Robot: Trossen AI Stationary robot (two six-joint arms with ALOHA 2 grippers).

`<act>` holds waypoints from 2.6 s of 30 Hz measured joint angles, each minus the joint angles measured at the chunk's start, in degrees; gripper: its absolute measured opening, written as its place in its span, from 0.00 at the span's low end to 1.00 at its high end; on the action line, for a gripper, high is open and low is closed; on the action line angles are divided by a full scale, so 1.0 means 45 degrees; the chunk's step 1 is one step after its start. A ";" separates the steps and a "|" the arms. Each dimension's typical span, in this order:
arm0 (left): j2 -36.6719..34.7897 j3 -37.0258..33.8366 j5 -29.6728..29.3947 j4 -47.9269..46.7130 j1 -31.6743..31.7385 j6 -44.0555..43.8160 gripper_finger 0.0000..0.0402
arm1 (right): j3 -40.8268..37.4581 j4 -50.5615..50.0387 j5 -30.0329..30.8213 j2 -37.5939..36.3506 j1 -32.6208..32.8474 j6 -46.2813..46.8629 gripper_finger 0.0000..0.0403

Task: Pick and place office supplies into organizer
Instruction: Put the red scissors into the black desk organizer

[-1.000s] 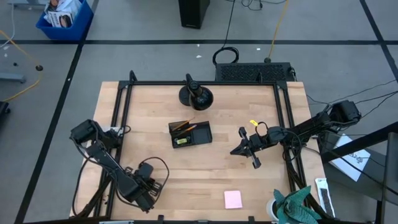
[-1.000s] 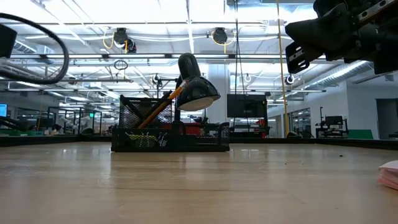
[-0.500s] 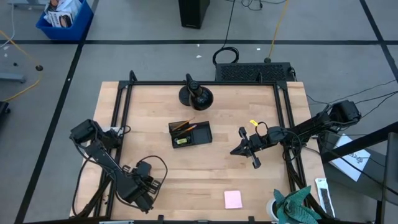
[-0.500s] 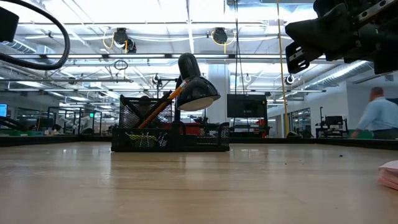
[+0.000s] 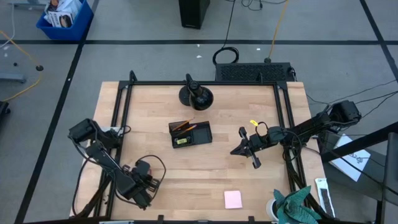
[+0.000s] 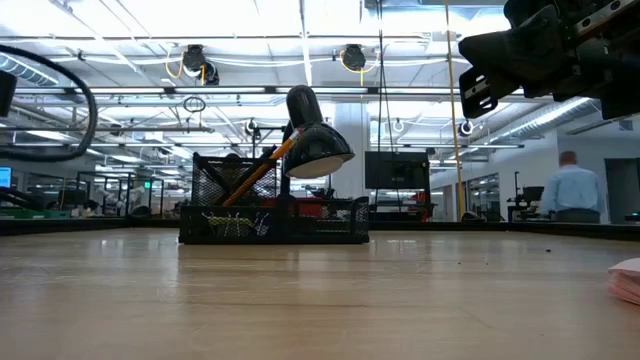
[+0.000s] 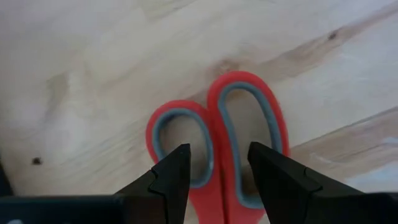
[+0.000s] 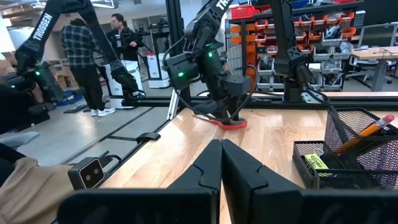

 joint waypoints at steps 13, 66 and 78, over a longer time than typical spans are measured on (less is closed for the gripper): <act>-0.0096 -0.1263 -0.1368 0.1956 -0.0490 -0.0570 0.26 | 0.0000 -0.0014 0.0005 -0.0005 0.0000 0.0000 0.01; -0.7999 -0.1545 -0.3924 1.6425 0.6609 2.9779 0.09 | 0.0000 0.0840 0.0055 -0.0005 -0.0004 -0.0622 0.01; -0.6018 -0.2256 0.4004 1.9636 1.2444 2.9364 0.09 | -0.0002 0.0767 -0.0029 -0.0005 -0.0004 -0.0374 0.01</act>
